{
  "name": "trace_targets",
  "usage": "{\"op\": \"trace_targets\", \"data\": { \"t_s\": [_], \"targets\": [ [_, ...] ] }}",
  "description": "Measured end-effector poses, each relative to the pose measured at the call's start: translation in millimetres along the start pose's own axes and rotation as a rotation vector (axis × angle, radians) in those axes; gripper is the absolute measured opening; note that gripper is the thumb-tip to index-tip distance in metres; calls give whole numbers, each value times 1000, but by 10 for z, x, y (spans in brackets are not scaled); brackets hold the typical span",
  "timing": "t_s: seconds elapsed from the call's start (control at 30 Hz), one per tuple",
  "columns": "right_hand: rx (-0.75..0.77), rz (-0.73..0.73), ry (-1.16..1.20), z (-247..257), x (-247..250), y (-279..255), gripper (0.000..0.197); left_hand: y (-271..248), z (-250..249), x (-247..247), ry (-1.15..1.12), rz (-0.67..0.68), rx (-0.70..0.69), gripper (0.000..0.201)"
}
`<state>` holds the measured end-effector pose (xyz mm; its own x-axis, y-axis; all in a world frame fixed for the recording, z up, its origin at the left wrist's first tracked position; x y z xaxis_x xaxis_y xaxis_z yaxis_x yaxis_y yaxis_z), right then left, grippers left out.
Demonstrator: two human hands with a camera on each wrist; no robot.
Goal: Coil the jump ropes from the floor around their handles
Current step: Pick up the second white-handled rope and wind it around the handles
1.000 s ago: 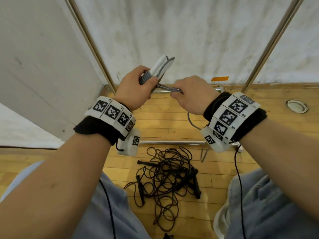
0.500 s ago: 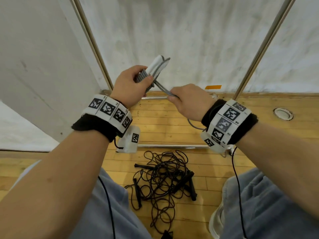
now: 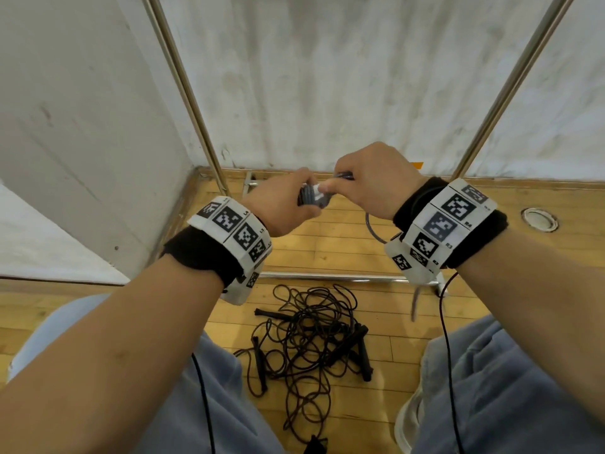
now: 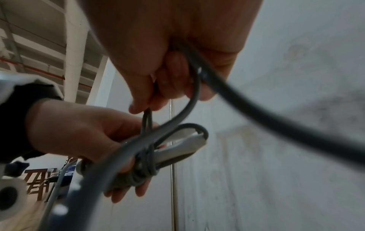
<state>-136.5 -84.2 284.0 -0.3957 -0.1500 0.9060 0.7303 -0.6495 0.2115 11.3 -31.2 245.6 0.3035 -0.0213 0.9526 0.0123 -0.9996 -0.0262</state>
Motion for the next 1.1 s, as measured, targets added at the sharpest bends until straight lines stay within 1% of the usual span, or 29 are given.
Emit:
{"op": "trace_targets", "data": {
  "t_s": [0.07,0.13,0.27,0.33,0.4,0.5,0.63,0.7,0.77,0.8,0.83,0.87,0.9,0.93,1.0,1.1],
  "targets": [
    [-20,9,43,-27,-20,12,39,5,-96,-80,-10,26,-41,33],
    [-26,1,70,-63,-17,23,40,23,-163,-132,-6,8,-74,36],
    [-35,-9,79,-140,10,32,40,47,-261,-155,50,-130,-70,33],
    [-59,1,73,-191,17,37,41,75,-283,-186,34,-156,-65,28],
    [-106,-1,112,-269,38,48,43,97,-285,-210,21,-140,-70,31],
    [-200,-9,252,-414,70,65,44,119,-283,-187,-40,-125,-85,34],
    [-273,57,442,-521,49,66,45,91,-329,-129,-75,-97,-149,35],
    [-296,98,547,-550,18,62,45,57,-342,-108,-167,-93,-160,29],
    [-304,123,737,-527,-50,65,40,9,-359,-72,-380,-102,-148,26],
    [-323,130,882,-499,-102,72,36,-10,-368,-47,-498,-123,-141,24],
    [-349,137,1032,-461,-161,80,37,-26,-370,-13,-596,-160,-130,23],
    [-373,137,1165,-413,-220,89,45,-36,-363,23,-674,-207,-114,26],
    [-377,126,1264,-360,-271,100,48,-36,-351,60,-738,-251,-96,29],
    [-374,105,1326,-311,-309,110,46,-31,-333,95,-786,-287,-76,32],
    [-360,57,1346,-230,-338,121,41,-14,-281,152,-856,-336,-17,33],
    [-341,-20,1207,-151,-328,137,39,15,-207,189,-907,-372,68,26]
  ]
}}
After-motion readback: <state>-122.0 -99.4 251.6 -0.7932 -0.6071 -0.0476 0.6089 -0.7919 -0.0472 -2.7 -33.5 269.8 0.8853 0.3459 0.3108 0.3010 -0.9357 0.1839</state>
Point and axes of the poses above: each hand's wrist, its own y-axis towards the middle knuckle, its own x-axis out of the back of the hand, z = x × y, the point moved 3 cm from there along y, towards the middle knuckle, and after that the axes turned 6 degrees about y, right-handed, at the moved point
